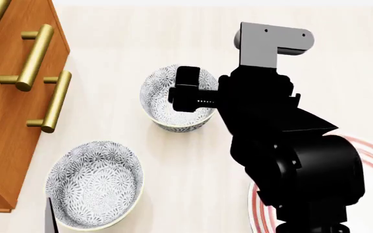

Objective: Pick up the bowl and put it in the front on the plate.

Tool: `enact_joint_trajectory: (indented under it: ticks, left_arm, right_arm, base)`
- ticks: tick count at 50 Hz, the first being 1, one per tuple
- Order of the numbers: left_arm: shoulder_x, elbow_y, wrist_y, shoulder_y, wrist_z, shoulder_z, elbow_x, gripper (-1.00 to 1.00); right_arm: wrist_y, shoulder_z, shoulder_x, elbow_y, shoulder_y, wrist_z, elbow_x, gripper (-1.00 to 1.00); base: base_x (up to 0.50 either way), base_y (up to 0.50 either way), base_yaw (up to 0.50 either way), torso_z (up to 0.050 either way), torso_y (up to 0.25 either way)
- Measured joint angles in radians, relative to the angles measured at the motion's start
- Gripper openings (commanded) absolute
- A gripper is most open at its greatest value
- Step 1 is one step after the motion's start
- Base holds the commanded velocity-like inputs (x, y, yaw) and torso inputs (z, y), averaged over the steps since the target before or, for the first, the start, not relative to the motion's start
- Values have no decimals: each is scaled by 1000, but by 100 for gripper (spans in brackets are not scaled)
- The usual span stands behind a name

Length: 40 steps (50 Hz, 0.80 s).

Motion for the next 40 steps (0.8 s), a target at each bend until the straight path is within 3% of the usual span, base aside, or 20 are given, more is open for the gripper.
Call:
enact_joint_trajectory:
  ticks: [40]
  left_arm:
    - [-13,-8,-13,-7,-9,25,-1,100]
  right_arm:
    - [-58,-22,-3,63,-33,1,22,100]
  base:
    - [0,0,0,0,0]
